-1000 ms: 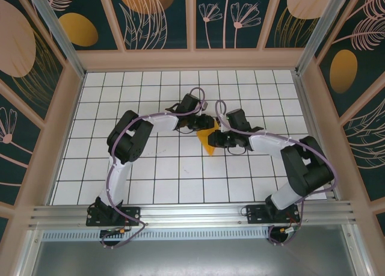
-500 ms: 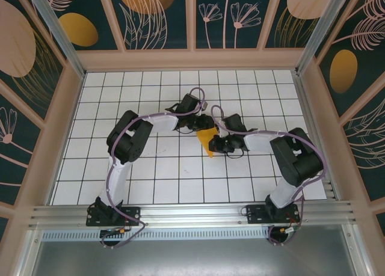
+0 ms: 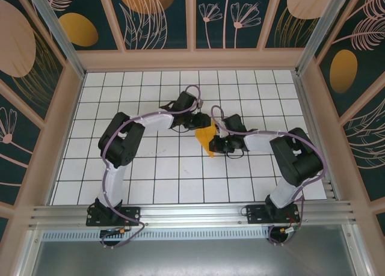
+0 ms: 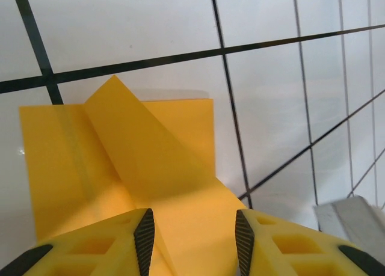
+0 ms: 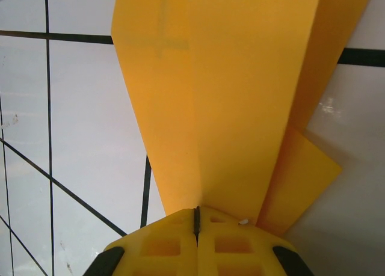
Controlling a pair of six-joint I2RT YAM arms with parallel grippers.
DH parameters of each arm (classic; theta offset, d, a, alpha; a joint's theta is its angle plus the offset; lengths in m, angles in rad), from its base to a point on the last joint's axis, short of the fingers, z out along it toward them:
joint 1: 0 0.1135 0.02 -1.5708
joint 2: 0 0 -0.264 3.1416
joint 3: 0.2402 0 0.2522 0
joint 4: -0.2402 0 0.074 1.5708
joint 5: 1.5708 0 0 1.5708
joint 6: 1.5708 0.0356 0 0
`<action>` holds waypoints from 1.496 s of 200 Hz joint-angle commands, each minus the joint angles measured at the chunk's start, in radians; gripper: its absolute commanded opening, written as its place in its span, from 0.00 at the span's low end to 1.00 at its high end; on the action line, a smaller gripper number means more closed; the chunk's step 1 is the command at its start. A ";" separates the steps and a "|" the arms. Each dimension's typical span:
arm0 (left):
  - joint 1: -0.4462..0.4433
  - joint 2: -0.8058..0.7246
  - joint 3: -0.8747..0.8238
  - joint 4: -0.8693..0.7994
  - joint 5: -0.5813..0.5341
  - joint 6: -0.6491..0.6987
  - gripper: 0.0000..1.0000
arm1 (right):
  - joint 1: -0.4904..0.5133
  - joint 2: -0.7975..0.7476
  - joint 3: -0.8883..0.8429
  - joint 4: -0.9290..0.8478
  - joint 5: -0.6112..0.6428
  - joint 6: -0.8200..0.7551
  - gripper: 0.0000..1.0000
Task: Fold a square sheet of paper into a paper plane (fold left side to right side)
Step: Fourth fold the wing at the center of the table.
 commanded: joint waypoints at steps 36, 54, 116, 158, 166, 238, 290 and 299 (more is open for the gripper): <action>-0.009 -0.035 -0.073 0.085 0.124 -0.009 0.38 | -0.003 0.039 -0.020 -0.040 0.040 -0.020 0.00; -0.016 -0.010 -0.073 0.117 0.152 -0.024 0.38 | -0.003 0.042 -0.018 -0.040 0.039 -0.021 0.00; -0.016 0.070 -0.025 0.111 0.128 -0.019 0.39 | -0.004 0.050 -0.010 -0.052 0.043 -0.025 0.00; -0.009 0.121 0.012 0.095 0.097 -0.014 0.39 | -0.004 0.054 -0.009 -0.063 0.046 -0.030 0.00; -0.007 0.128 0.016 0.094 0.097 -0.015 0.38 | -0.003 0.056 -0.009 -0.065 0.046 -0.032 0.00; 0.025 0.162 0.081 0.066 0.094 -0.001 0.41 | -0.004 0.070 -0.011 -0.068 0.045 -0.038 0.00; 0.059 0.188 0.140 0.066 0.127 0.003 0.46 | -0.004 0.071 -0.015 -0.066 0.045 -0.040 0.00; 0.069 0.194 0.153 0.066 0.135 0.001 0.47 | -0.004 0.072 -0.015 -0.066 0.044 -0.040 0.00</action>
